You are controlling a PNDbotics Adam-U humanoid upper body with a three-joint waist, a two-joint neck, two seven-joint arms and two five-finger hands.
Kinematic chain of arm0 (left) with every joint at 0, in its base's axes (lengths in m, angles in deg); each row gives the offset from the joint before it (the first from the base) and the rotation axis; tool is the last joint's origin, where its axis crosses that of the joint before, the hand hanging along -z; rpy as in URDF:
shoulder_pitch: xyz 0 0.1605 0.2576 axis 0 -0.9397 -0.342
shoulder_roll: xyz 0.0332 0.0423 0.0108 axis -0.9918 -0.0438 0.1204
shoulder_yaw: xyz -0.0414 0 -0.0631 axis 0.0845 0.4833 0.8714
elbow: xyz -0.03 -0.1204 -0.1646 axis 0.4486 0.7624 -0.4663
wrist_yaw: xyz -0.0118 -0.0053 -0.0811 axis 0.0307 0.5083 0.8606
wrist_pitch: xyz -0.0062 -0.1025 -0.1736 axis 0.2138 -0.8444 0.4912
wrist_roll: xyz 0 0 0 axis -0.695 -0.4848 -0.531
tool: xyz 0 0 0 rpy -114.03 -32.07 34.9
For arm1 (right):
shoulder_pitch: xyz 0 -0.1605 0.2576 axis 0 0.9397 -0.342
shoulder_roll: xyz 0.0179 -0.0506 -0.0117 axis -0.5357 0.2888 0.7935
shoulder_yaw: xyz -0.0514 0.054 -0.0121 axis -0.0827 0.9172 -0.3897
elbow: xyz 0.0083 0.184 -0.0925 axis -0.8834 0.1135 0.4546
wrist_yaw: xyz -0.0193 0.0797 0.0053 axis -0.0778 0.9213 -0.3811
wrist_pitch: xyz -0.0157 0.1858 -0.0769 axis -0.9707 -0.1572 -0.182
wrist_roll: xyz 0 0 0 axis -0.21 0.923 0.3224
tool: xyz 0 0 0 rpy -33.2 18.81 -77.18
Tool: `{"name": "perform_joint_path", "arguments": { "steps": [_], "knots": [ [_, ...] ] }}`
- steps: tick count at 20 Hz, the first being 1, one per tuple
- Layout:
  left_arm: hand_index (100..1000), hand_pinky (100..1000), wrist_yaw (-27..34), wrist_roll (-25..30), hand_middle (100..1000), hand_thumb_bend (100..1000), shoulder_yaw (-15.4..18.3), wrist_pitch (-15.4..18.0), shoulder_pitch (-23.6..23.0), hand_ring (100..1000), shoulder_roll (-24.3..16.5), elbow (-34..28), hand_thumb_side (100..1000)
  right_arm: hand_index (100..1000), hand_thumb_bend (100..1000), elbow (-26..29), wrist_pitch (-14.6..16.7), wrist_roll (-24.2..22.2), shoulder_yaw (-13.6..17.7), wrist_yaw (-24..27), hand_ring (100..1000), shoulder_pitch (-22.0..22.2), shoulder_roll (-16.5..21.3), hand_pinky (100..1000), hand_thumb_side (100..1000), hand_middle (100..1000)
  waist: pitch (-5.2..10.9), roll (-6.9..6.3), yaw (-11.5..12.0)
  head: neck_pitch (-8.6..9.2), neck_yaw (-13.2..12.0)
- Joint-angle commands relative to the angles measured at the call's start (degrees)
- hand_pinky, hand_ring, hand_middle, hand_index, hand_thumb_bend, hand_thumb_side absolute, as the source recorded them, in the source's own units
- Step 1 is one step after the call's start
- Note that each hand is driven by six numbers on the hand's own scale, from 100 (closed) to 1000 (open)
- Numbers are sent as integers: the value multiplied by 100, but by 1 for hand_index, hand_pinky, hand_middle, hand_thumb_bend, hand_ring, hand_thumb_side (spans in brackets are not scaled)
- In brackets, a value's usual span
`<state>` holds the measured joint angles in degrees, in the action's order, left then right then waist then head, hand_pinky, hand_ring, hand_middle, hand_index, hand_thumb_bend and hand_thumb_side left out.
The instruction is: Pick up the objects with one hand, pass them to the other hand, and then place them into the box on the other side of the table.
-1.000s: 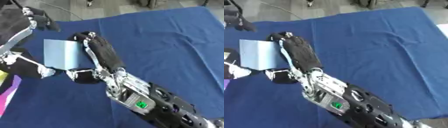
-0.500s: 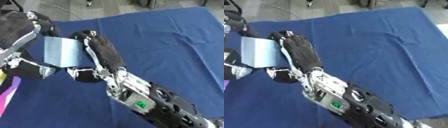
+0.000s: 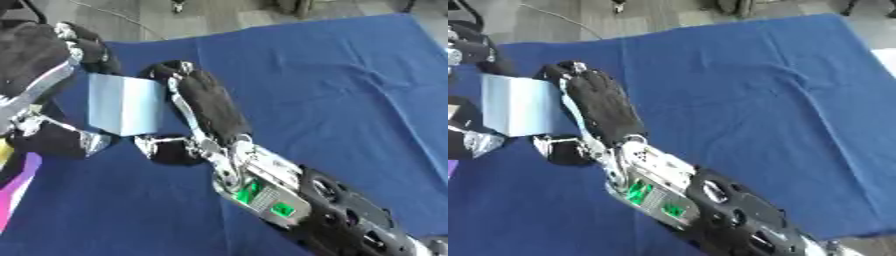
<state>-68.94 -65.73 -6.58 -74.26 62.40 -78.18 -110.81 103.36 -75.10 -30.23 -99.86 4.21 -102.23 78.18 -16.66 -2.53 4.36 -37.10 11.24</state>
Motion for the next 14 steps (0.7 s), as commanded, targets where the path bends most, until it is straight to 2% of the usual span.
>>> {"name": "perform_joint_path", "arguments": {
  "steps": [1,10,14],
  "knots": [
    [545,703,66,-132,455,247,165,-89,179,590,-64,-33,100,605,100,92,44,16,-64,67,505,-38,3,705,100,473,87,4,2,67,12],
    [499,676,446,-470,416,309,184,-255,136,555,-69,-33,100,649,100,91,159,89,-47,77,545,-34,20,729,100,515,88,27,-5,75,20],
    [487,668,601,-551,405,328,187,-286,98,544,-93,-33,100,702,240,65,251,35,-48,-9,592,-26,22,731,100,572,87,31,-8,73,16]
  ]
}}
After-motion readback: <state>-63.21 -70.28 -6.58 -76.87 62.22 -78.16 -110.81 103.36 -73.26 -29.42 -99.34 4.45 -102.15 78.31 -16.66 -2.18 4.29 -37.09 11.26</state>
